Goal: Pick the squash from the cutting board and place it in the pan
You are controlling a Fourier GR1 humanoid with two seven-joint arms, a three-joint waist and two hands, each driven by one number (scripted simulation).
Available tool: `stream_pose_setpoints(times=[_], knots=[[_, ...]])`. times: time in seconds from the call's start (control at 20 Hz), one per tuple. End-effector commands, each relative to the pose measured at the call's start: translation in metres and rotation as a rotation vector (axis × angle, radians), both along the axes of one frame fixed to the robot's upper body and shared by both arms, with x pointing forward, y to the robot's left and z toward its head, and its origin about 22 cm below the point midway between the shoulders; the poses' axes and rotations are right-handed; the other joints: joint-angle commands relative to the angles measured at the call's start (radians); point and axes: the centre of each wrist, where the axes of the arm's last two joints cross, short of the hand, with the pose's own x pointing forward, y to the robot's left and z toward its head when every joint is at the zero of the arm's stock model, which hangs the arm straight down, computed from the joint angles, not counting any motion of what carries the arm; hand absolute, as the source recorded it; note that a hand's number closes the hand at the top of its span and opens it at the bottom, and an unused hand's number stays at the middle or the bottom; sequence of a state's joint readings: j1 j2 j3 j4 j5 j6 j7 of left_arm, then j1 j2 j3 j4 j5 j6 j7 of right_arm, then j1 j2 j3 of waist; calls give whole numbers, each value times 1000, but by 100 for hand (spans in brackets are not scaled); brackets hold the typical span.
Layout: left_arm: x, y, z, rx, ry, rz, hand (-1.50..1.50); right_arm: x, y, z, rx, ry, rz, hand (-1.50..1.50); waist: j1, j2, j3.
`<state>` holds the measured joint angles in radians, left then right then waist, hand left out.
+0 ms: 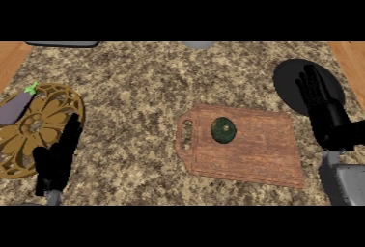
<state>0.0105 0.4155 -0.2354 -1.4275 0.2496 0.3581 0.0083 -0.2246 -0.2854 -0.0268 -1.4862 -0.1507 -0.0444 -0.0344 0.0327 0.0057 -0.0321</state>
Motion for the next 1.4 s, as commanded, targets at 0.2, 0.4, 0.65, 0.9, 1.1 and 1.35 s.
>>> stream_pose_setpoints(times=[0.2,0.4,0.65,0.9,1.1,1.35], knots=[[46,-17,55,1,-258,-126,0,26,65,-5,-87,53,705,150,57,18,35],[66,-21,76,-49,-269,-118,0,27,38,-28,-232,-179,647,-150,-9,10,36],[59,-18,64,-41,-252,-123,0,23,-39,-25,-384,-371,503,-150,-24,1,34],[71,-22,77,-53,-241,-114,0,55,-70,40,-560,-323,585,-150,-22,-2,32],[62,-16,68,-54,-233,-120,0,61,-59,93,-811,-281,650,-150,-21,-6,30],[78,-12,66,-57,-245,-110,0,71,-38,145,-857,-234,667,-150,-32,-5,31]])
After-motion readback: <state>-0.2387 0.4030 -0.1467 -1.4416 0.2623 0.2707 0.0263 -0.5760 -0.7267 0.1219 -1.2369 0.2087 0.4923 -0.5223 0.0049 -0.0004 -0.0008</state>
